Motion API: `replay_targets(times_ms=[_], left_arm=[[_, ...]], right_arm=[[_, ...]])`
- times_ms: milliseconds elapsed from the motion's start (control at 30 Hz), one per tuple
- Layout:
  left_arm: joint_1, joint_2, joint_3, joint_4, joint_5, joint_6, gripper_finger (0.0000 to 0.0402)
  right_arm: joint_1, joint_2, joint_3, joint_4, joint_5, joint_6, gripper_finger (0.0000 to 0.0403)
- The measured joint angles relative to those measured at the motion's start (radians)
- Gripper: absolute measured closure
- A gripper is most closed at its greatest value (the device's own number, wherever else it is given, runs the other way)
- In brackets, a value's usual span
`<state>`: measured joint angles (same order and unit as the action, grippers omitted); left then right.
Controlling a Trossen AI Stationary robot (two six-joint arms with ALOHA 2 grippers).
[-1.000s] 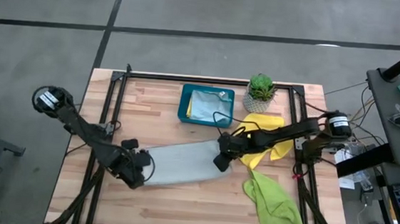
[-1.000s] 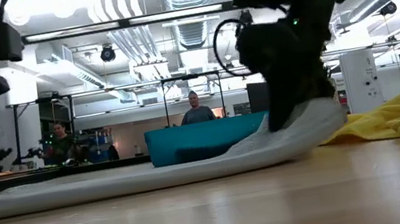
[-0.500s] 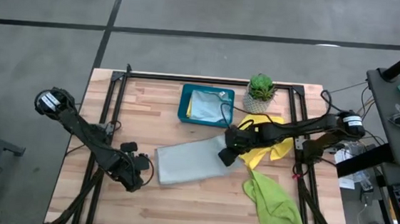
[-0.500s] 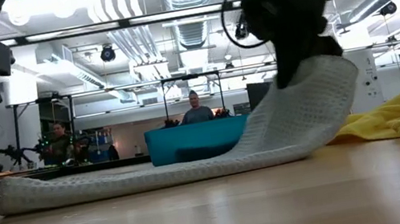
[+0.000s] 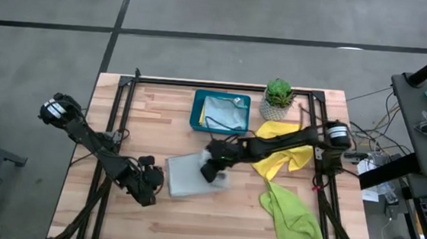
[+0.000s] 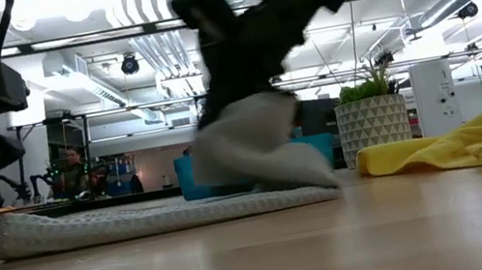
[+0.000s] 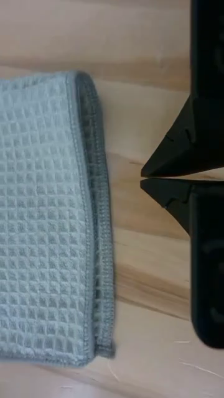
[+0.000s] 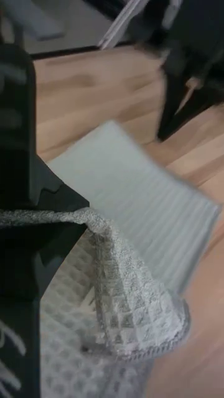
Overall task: Fold microfiber towels
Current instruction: Fold the grey microfiber cloth
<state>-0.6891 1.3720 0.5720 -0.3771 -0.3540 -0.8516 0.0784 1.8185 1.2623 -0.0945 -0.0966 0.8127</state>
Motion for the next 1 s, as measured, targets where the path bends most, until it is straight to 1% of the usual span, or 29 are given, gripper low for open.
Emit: replay_targets(times_ms=[67,200,267,367,533,600,733,867,1000], left_arm=[[0.0,0.0,-0.021,0.031,-0.012,-0.002,0.0401],[0.0,0.0,-0.037,0.066,-0.049,-0.004,0.0401],[0.0,0.0,-0.043,0.069,-0.072,-0.005,0.0401],[0.0,0.0,-0.053,0.102,-0.076,-0.005,0.0401],[0.0,0.0,-0.067,0.152,-0.077,-0.005,0.0401],[0.0,0.0,-0.071,0.157,-0.078,-0.005,0.0401],[0.0,0.0,-0.07,0.16,-0.079,-0.005,0.0401],[0.0,0.0,-0.061,0.16,-0.079,-0.001,0.0401],[0.0,-0.019,-0.045,0.159,-0.063,0.029,0.0401]], right_arm=[[0.0,0.051,0.052,0.032,0.017,-0.004,0.0391],[0.0,0.144,0.163,0.033,0.027,-0.049,0.039],[0.0,0.19,0.214,0.033,0.021,-0.066,0.039],[0.0,0.246,0.28,0.024,-0.007,-0.087,0.039],[0.0,0.316,0.369,-0.073,-0.03,-0.109,0.0389],[0.0,0.34,0.392,-0.093,-0.034,-0.122,0.0383],[0.0,0.349,0.405,-0.086,-0.035,-0.134,0.0347],[0.0,0.349,0.404,-0.073,-0.035,-0.158,0.0296],[0.002,0.349,0.404,-0.021,-0.034,-0.186,0.0249]])
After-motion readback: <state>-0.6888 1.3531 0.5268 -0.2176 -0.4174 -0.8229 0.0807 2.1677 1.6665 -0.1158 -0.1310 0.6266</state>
